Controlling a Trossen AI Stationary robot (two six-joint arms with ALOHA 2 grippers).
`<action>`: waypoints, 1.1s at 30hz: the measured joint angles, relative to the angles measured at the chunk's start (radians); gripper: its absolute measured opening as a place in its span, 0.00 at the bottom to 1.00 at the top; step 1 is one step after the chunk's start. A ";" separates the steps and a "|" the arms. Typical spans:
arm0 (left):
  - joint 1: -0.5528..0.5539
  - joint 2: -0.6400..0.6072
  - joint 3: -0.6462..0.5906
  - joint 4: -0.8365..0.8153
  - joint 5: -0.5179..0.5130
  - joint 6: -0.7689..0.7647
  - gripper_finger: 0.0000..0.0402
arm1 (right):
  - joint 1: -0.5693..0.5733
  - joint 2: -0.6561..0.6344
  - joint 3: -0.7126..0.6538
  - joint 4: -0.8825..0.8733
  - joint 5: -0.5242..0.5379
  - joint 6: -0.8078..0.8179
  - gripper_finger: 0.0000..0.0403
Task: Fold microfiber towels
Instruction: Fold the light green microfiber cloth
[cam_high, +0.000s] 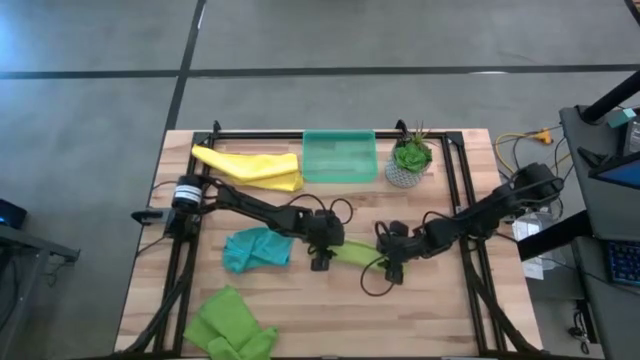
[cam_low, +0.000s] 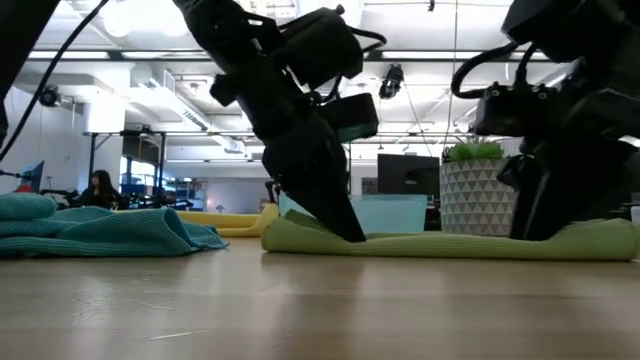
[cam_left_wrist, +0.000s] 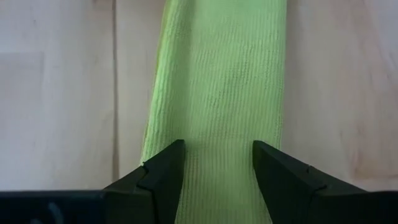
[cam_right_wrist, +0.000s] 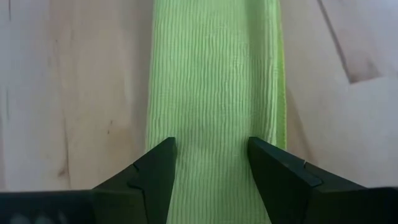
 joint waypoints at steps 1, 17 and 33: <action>0.001 -0.006 0.000 0.001 -0.003 0.002 0.44 | 0.009 -0.002 0.000 -0.007 0.000 0.010 0.49; 0.015 -0.034 -0.002 -0.053 -0.005 0.042 0.44 | 0.128 -0.067 0.000 -0.106 0.004 0.155 0.48; 0.019 -0.035 -0.001 -0.142 -0.029 0.076 0.44 | 0.224 -0.084 0.000 -0.129 -0.001 0.290 0.48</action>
